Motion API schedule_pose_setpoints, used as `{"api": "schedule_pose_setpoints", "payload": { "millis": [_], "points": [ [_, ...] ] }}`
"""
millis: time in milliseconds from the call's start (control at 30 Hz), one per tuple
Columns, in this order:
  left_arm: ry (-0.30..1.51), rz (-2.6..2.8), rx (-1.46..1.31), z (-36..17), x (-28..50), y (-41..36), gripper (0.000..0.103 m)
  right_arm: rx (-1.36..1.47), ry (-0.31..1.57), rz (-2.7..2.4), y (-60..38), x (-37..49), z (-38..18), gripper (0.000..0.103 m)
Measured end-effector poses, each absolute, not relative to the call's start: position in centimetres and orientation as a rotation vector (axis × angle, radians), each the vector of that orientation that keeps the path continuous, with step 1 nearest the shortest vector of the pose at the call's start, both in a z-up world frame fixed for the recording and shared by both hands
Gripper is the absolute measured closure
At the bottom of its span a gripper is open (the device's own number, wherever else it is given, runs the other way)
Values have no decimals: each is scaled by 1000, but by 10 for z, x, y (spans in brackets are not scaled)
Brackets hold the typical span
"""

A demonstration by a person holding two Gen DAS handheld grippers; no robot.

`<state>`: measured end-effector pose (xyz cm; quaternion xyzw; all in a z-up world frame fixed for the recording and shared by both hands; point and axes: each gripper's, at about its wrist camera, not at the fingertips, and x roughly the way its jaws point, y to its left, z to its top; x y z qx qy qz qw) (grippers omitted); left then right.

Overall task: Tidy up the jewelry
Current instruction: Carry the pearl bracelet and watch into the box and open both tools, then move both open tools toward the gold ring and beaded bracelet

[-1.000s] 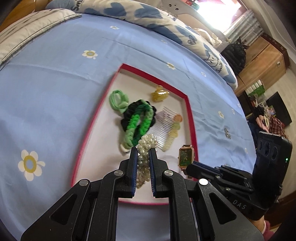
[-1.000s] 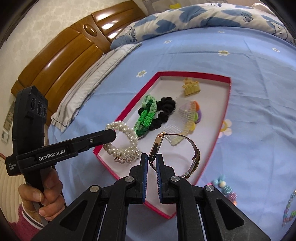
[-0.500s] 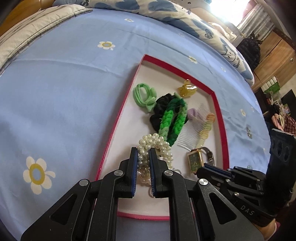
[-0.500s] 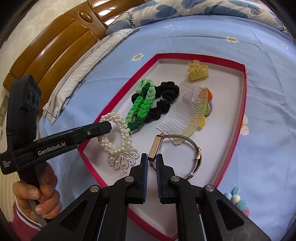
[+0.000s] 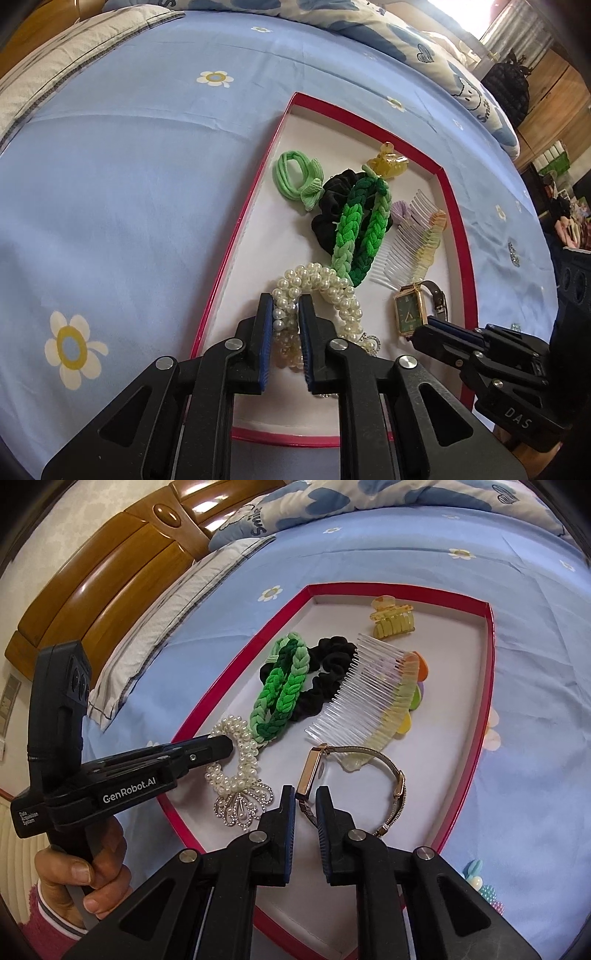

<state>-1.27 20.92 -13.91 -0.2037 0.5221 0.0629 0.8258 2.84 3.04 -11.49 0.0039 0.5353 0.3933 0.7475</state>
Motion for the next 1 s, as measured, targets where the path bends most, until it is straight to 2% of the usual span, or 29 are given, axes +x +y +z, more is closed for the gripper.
{"api": "schedule_pose_setpoints", "payload": {
  "millis": [33,100,167,200,567,1000],
  "points": [
    [1113,134,-434,-139,-12,209,87,11,1171,860,30,28,-115,88],
    [1115,137,-438,-137,-12,209,74,19,1171,860,28,28,-113,82],
    [1109,143,-435,-134,-14,207,69,31,1164,859,24,28,-110,66],
    [1106,142,-436,-132,-15,207,68,35,1160,858,22,27,-108,65],
    [1055,120,-415,-104,-30,185,69,104,1094,810,-29,13,-81,63],
    [1043,-30,-341,-79,-43,103,69,201,1065,624,-140,-1,-76,58]
  ]
}}
